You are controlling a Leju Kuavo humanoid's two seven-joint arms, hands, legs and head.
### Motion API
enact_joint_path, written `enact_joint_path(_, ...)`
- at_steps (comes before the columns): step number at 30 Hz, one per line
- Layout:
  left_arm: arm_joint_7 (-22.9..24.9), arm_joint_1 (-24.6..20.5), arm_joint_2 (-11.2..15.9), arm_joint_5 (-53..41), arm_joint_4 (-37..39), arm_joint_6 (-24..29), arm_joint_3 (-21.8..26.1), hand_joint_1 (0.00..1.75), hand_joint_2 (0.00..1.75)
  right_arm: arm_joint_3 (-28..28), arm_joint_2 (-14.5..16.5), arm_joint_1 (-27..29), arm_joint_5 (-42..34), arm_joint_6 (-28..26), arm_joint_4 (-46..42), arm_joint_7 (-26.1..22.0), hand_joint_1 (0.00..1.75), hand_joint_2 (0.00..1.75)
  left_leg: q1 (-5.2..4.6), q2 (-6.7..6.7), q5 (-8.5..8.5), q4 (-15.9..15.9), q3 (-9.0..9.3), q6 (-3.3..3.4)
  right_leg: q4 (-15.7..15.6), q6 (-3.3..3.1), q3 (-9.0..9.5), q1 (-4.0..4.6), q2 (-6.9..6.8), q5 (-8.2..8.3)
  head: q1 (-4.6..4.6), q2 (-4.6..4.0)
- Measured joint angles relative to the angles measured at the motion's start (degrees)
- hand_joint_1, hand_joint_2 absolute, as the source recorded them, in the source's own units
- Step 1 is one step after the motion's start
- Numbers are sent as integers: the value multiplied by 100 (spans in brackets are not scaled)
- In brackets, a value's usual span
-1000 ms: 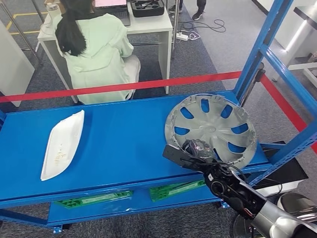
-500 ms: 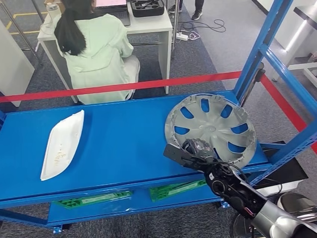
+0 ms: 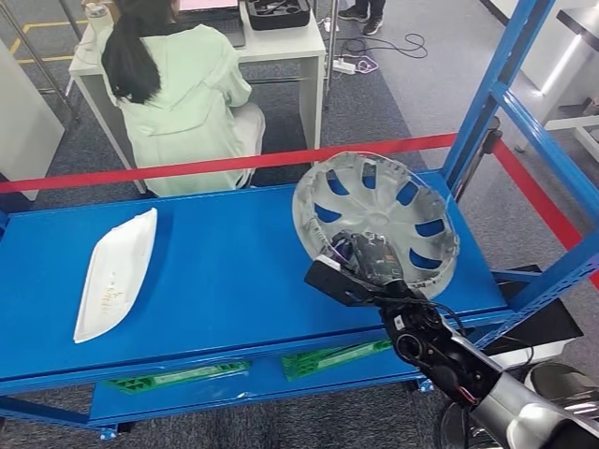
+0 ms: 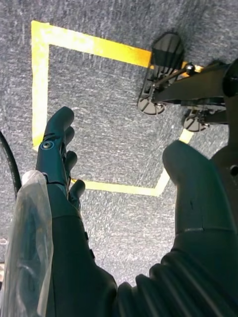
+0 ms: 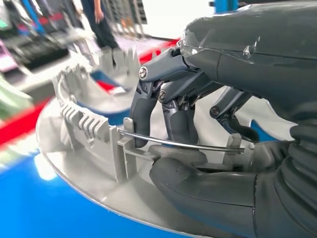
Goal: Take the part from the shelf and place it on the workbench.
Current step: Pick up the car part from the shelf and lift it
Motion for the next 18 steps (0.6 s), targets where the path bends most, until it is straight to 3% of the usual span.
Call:
enact_joint_path(8,-8,-1,0,-34,1,-71,-61,0,175,-52,121,-133,147,-388,-459,-306,175,175,0,-5,0,-8,-5,-1,1,2,-1,-1,-2,-4,-1,0)
enact_joint_path(18,-8,-3,0,-35,0,-73,-160,0,175,-81,184,-199,147,-426,-715,-338,175,175,0,-8,0,-8,-7,-1,0,2,-2,-1,-2,-8,-3,0)
